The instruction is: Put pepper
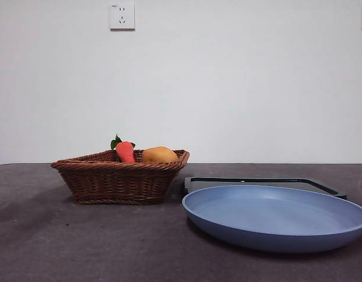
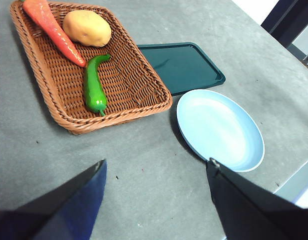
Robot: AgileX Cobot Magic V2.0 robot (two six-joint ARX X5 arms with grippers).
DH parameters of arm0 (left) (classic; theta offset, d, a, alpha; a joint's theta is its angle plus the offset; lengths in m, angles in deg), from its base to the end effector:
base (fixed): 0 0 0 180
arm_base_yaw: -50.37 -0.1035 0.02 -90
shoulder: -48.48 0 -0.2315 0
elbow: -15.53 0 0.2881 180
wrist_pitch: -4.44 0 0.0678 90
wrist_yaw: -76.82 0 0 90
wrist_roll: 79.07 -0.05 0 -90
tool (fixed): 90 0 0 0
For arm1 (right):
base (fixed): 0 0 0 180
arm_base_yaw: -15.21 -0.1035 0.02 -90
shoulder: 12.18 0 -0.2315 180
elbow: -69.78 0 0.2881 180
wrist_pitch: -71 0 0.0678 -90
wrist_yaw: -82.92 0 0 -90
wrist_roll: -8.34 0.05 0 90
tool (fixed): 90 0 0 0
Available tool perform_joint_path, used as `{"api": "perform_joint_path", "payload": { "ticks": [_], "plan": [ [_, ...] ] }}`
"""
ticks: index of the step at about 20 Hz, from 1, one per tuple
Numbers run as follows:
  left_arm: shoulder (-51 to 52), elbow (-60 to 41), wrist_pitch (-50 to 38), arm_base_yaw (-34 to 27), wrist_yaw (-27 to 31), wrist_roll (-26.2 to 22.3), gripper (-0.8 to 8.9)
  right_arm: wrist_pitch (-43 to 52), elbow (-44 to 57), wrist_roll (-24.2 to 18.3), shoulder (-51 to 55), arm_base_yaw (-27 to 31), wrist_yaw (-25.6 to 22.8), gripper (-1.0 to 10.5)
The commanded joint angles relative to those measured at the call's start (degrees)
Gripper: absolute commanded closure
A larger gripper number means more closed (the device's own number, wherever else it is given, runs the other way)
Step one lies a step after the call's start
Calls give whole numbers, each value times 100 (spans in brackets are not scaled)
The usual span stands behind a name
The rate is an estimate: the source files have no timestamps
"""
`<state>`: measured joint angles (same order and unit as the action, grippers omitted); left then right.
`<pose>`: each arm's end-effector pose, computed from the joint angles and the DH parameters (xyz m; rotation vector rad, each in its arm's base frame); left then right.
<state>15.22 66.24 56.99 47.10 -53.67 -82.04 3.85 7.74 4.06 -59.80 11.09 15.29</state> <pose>0.1894 -0.0217 0.2560 -0.1836 0.5613 -0.6431 0.2101 0.0342 0.2555 0.0790 0.8990 0.4626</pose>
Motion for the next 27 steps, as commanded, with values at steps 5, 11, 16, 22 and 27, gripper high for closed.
{"api": "perform_joint_path", "payload": {
  "ticks": [5, 11, 16, 22, 27],
  "plan": [
    [-7, 76, -22, -4, -28, -4, 463, 557, -87, 107, -1412, -66, 20, 623],
    [-7, 76, -22, -4, -26, -4, 463, 1366, -87, 144, -2859, -229, 4, 628],
    [-7, 76, -24, -4, -22, -4, 463, 1784, -87, 140, -3731, -240, 2, 651],
    [-7, 76, -24, -4, -11, -4, 463, 2052, -87, 133, -4367, -280, 13, 699],
    [-9, 76, -26, -4, -7, -4, 463, 2083, -87, 122, -4474, -385, 24, 885]
  ]
}}
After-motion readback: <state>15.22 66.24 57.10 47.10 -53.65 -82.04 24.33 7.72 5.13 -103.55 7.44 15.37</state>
